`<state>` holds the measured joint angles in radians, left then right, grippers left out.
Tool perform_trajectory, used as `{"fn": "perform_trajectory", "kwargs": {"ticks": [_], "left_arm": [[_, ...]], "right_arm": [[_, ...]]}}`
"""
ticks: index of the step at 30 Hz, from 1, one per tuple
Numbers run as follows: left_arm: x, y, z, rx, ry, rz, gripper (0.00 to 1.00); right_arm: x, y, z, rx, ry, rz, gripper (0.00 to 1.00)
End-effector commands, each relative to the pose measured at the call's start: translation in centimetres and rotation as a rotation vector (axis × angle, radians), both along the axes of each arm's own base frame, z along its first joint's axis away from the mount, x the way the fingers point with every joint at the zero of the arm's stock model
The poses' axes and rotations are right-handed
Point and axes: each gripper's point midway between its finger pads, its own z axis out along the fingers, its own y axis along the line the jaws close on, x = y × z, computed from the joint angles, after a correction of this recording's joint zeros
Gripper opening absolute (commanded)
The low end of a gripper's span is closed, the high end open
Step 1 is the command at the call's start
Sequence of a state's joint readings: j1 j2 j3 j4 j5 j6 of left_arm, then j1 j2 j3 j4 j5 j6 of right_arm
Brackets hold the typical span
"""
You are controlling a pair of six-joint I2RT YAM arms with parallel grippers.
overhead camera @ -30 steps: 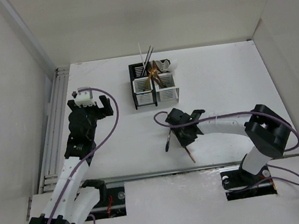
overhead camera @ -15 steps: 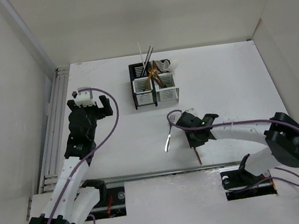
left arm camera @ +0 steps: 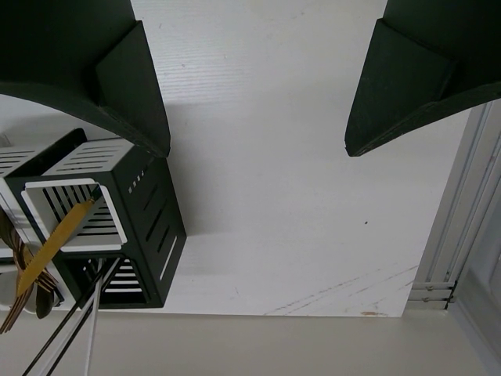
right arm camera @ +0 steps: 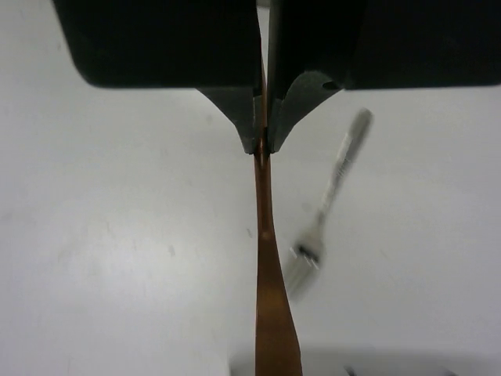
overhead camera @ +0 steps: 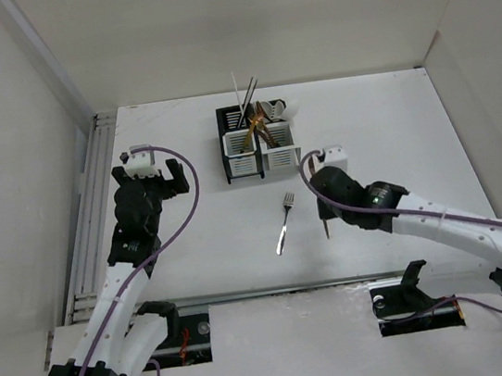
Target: Sort the eating utensils into containers
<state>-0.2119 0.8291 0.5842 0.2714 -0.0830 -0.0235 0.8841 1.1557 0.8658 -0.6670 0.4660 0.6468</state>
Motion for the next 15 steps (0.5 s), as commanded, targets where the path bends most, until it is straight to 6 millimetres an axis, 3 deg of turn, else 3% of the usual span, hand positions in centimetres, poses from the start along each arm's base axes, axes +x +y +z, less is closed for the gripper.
{"fn": "perform_trajectory", "kwargs": {"ticks": [1, 6, 9, 10, 11, 12, 14, 15], "left_arm": [[0.3, 0.0, 3.2, -0.009, -0.08, 0.003, 0.93], [0.5, 0.5, 3.1, 0.003, -0.072, 0.02, 0.93], [0.8, 1.2, 3.3, 0.005, -0.072, 0.048, 0.93], [0.8, 1.2, 3.3, 0.005, -0.072, 0.048, 0.93], [1.0, 1.9, 3.4, 0.005, -0.072, 0.068, 0.93], [1.0, 1.9, 3.4, 0.005, -0.072, 0.068, 0.93], [1.2, 3.0, 2.9, 0.01, -0.053, 0.1, 0.93], [1.5, 3.1, 3.0, 0.009, -0.052, 0.097, 0.93]], "right_arm": [[6.2, 3.5, 11.7, 0.125, -0.417, 0.062, 0.0], [11.6, 7.3, 23.3, 0.102, -0.816, 0.136, 0.0], [15.1, 10.9, 25.5, 0.056, -0.925, 0.228, 0.0], [16.1, 11.7, 27.7, 0.088, -0.972, 0.236, 0.0], [19.1, 14.8, 28.2, 0.134, -1.036, 0.285, 0.0], [19.1, 14.8, 28.2, 0.134, -1.036, 0.286, 0.0], [21.2, 16.5, 27.1, 0.15, -1.06, 0.294, 0.0], [21.8, 17.0, 27.9, 0.168, -1.086, 0.3, 0.0]]}}
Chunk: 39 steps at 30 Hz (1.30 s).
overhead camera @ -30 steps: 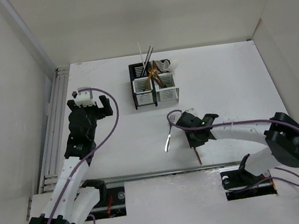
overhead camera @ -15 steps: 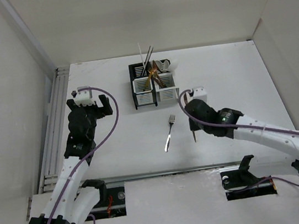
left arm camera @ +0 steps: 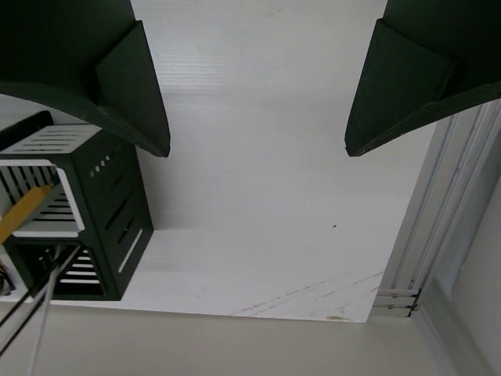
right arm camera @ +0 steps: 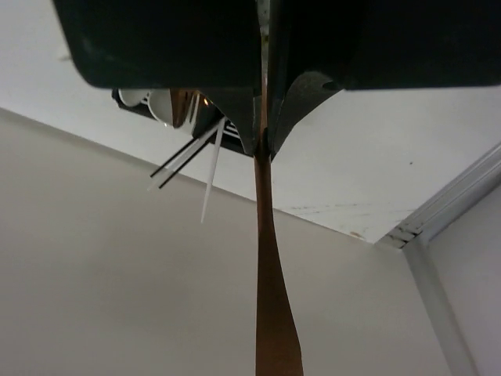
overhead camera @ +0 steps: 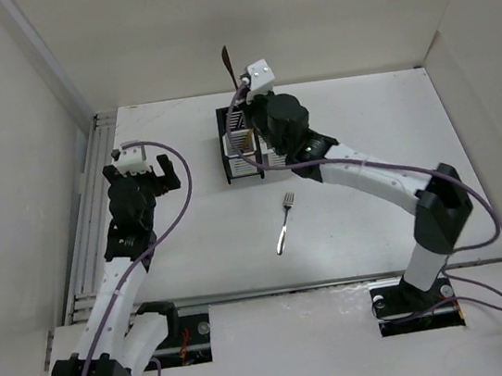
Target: Sort the eating utensils into containers
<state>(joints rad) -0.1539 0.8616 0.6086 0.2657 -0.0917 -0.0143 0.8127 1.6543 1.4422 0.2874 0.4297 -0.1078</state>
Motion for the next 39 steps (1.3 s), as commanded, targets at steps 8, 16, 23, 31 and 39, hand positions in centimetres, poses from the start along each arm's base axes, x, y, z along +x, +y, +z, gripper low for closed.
{"fn": "perform_trajectory", "kwargs": {"ticks": [8, 16, 23, 31, 39], "left_arm": [[1.9, 3.7, 2.6, -0.007, -0.032, 0.105, 0.93], [2.2, 5.1, 2.3, -0.006, -0.024, 0.145, 0.93], [2.4, 5.1, 1.7, -0.005, -0.015, 0.145, 0.93], [2.2, 5.0, 1.6, -0.006, -0.015, 0.136, 0.93], [2.0, 4.0, 2.2, -0.013, -0.033, 0.081, 0.93]], "right_arm": [[6.9, 5.5, -0.4, 0.058, -0.161, 0.113, 0.0], [7.6, 6.3, -6.8, 0.091, -0.018, 0.163, 0.0], [6.2, 6.3, -12.1, 0.122, 0.121, 0.192, 0.0], [4.8, 5.2, -11.8, 0.137, 0.139, 0.192, 0.06], [2.8, 3.1, -8.2, 0.169, 0.096, 0.18, 0.61]]}}
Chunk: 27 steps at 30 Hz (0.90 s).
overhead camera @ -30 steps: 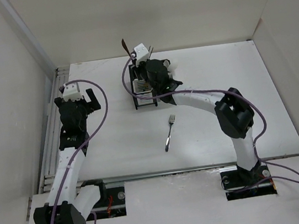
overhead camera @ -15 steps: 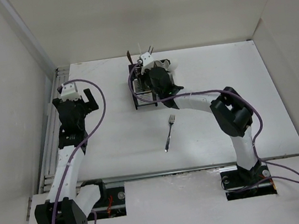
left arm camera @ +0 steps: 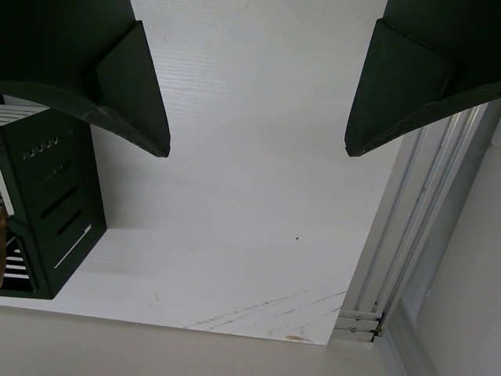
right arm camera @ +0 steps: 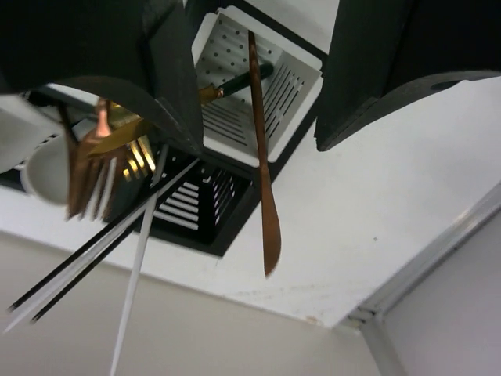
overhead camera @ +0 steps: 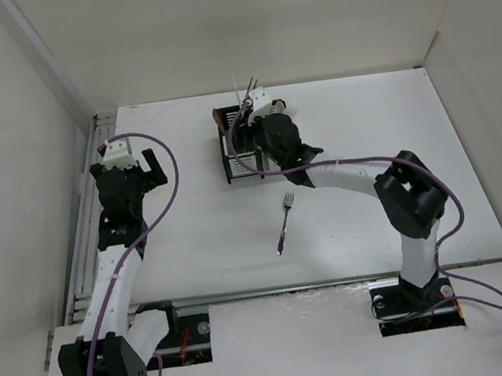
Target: Sort the eating utensils into containers
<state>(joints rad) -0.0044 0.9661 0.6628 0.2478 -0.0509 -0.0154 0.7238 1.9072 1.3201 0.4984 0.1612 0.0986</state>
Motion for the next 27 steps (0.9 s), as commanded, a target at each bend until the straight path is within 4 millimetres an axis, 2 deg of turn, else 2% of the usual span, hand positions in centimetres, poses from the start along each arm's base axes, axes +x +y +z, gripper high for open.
{"fn": "perform_trajectory", "kwargs": {"ticks": [1, 2, 3, 4, 5, 6, 7, 8, 10, 11, 12, 13, 15, 17, 18, 21, 27], "left_arm": [[0.1, -0.6, 3.7, -0.017, -0.111, -0.037, 0.93], [0.1, -0.6, 3.7, -0.017, -0.111, -0.037, 0.93], [-0.1, -0.6, 4.1, -0.017, -0.122, -0.037, 0.93], [-0.1, -0.6, 4.1, -0.017, -0.122, -0.037, 0.93], [-0.3, -1.0, 4.6, -0.017, -0.136, -0.048, 0.93], [-0.3, -1.0, 4.6, -0.017, -0.136, -0.048, 0.93], [-0.5, -1.4, 4.5, -0.018, -0.137, -0.059, 0.93], [-0.7, -1.4, 4.8, -0.018, -0.148, -0.059, 0.93], [-0.9, -1.4, 4.0, -0.018, -0.134, -0.059, 0.93], [-0.9, -1.4, 3.9, -0.018, -0.134, -0.059, 0.93], [-1.2, -1.4, 3.8, -0.028, -0.135, -0.057, 0.93], [-1.2, -1.6, 3.8, -0.029, -0.135, -0.066, 0.93], [-1.2, -1.9, 3.3, -0.039, -0.126, -0.074, 0.93], [-1.3, -2.1, 3.6, -0.041, -0.135, -0.085, 0.93], [-1.4, -2.5, 3.2, -0.041, -0.126, -0.096, 0.93], [-1.6, -2.9, 3.5, -0.053, -0.136, -0.118, 0.93], [-2.0, -3.4, 3.6, -0.064, -0.136, -0.136, 0.93]], "right_arm": [[-1.7, -1.2, 8.3, 0.124, -0.125, -0.014, 0.65], [-2.0, -1.5, 9.0, 0.123, -0.124, -0.014, 0.72], [-2.7, -1.4, 9.7, 0.107, -0.125, -0.003, 0.72], [-3.6, -1.4, 8.2, 0.036, -0.05, -0.005, 0.74], [-4.3, -1.9, 8.5, 0.003, -0.019, -0.022, 0.74], [-4.4, -2.7, 7.4, -0.056, 0.03, -0.068, 0.76], [-5.0, -3.2, 7.6, -0.095, 0.061, -0.085, 0.79], [-6.9, -4.4, 3.7, -0.19, 0.219, -0.113, 0.79], [-9.1, -6.3, 0.0, -0.274, 0.37, -0.169, 0.8], [-11.0, -8.2, -3.0, -0.366, 0.481, -0.19, 0.84], [-12.4, -8.7, -4.7, -0.385, 0.545, -0.205, 0.86], [-14.2, -9.7, -7.2, -0.442, 0.606, -0.21, 0.86], [-16.5, -10.8, -9.8, -0.491, 0.698, -0.216, 0.86], [-18.7, -10.9, -12.2, -0.508, 0.772, -0.184, 0.86], [-19.4, -10.8, -12.7, -0.51, 0.792, -0.172, 0.87], [-20.4, -10.9, -14.8, -0.495, 0.857, -0.185, 0.89], [-20.6, -9.7, -17.7, -0.511, 0.897, -0.141, 0.85]]}}
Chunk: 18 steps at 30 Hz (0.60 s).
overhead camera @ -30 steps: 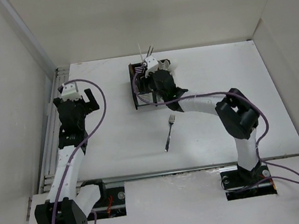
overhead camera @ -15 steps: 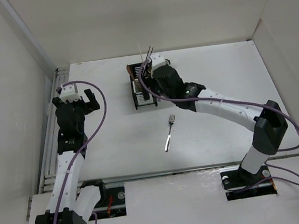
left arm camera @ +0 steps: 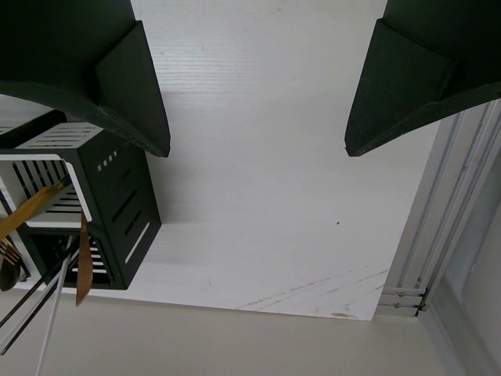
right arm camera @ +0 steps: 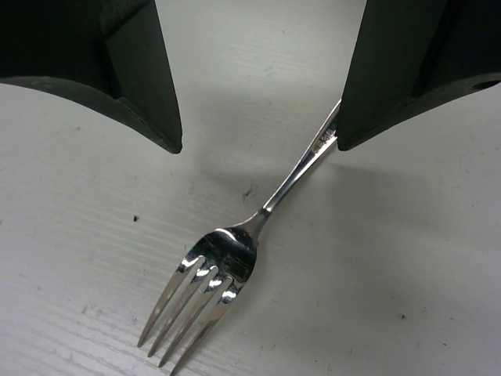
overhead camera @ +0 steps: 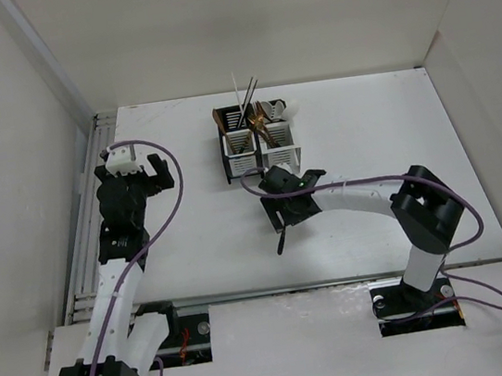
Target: Sort the eating utensils into containers
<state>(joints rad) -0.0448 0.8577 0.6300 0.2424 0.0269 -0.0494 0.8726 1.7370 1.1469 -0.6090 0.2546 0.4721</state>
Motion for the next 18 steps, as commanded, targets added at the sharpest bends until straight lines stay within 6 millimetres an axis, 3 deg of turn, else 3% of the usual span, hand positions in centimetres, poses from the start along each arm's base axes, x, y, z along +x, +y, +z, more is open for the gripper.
{"fn": "perform_trajectory", "kwargs": {"ticks": [1, 8, 10, 11, 12, 15, 16, 18], "left_arm": [[-0.4, -0.6, 1.6, -0.019, -0.055, -0.023, 0.93], [-0.8, -0.5, 1.9, -0.019, -0.054, -0.023, 0.93], [-0.8, -0.5, 1.9, -0.019, -0.054, -0.023, 0.93], [-0.8, -0.5, 1.9, -0.019, -0.054, -0.023, 0.93], [-0.8, -0.5, 1.9, -0.019, -0.054, -0.023, 0.93], [-0.8, -0.4, 1.9, -0.019, -0.054, -0.014, 0.93], [-0.8, -0.4, 1.9, -0.019, -0.054, -0.014, 0.93], [-0.8, -0.4, 1.9, -0.019, -0.054, -0.014, 0.93]], "right_arm": [[0.3, 1.9, -0.6, 0.051, 0.011, 0.005, 0.84], [1.1, 3.2, -2.2, 0.044, 0.023, 0.05, 0.78], [1.0, 3.4, -2.7, 0.043, 0.032, 0.062, 0.71], [1.4, 3.8, -2.8, 0.05, 0.026, 0.063, 0.64], [1.4, 3.8, -2.8, 0.05, 0.026, 0.063, 0.5], [1.3, 3.7, -3.2, 0.042, 0.033, 0.062, 0.31], [1.3, 3.7, -3.2, 0.042, 0.033, 0.062, 0.17], [1.3, 3.7, -3.2, 0.042, 0.033, 0.062, 0.05]]}}
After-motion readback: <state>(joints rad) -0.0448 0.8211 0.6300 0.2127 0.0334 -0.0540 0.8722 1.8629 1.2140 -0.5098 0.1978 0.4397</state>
